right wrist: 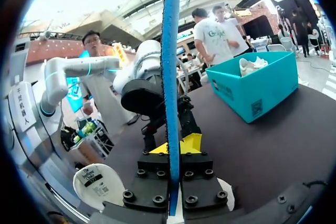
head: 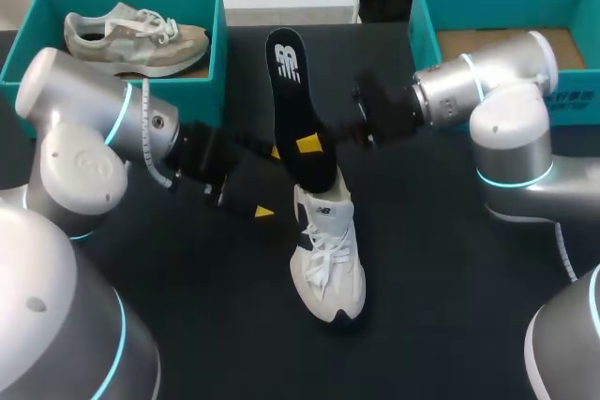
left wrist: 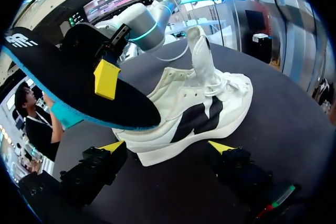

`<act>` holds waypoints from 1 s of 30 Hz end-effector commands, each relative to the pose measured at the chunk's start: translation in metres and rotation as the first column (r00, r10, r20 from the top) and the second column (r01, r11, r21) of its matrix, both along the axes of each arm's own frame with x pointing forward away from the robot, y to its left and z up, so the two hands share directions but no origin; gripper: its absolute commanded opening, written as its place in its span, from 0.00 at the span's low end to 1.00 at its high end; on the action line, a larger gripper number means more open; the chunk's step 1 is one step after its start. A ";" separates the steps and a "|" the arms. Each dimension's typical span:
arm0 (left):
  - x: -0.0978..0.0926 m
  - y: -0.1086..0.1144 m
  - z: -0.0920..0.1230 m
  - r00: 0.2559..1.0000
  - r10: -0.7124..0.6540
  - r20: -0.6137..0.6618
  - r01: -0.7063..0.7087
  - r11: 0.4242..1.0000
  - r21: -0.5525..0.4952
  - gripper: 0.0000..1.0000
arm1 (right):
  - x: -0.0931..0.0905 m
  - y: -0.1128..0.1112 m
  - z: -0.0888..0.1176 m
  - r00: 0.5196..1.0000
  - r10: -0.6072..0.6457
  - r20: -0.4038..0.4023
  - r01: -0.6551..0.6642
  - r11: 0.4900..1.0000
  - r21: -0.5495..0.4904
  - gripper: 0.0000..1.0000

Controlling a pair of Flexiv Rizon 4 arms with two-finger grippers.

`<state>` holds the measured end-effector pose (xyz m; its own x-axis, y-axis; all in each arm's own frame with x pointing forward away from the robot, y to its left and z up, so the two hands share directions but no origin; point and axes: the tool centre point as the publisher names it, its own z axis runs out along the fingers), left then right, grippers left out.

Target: Take the shoe out of the shoebox, open the shoe tongue, remove and reinsert the insole, then place the shoe into the shoebox

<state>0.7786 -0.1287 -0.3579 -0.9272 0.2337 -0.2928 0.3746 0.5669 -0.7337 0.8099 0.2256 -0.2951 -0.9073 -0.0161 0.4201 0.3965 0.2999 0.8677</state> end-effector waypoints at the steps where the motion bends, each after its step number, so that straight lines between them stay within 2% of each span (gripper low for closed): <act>1: 0.001 0.000 -0.001 1.000 0.000 0.000 0.000 1.000 -0.007 1.00 | -0.005 -0.008 -0.010 1.000 -0.016 -0.005 0.016 1.000 0.017 0.00; 10: 0.002 -0.003 0.000 0.999 0.034 -0.031 -0.035 0.999 -0.031 1.00 | -0.015 -0.020 -0.019 1.000 -0.020 -0.018 0.020 1.000 0.014 0.00; 20: 0.002 -0.010 0.000 0.997 0.060 -0.050 -0.062 0.998 -0.033 1.00 | -0.026 -0.020 -0.036 0.996 -0.019 -0.086 0.022 0.999 0.031 0.00; 25: 0.002 -0.014 -0.001 0.996 0.066 -0.055 -0.068 0.997 -0.035 1.00 | -0.027 -0.019 -0.040 0.994 -0.023 -0.104 0.027 0.999 0.031 0.00; 30: 0.001 -0.014 -0.001 0.996 0.070 -0.059 -0.073 0.997 -0.040 1.00 | -0.020 -0.023 -0.036 0.993 -0.036 -0.116 0.040 0.999 0.025 0.00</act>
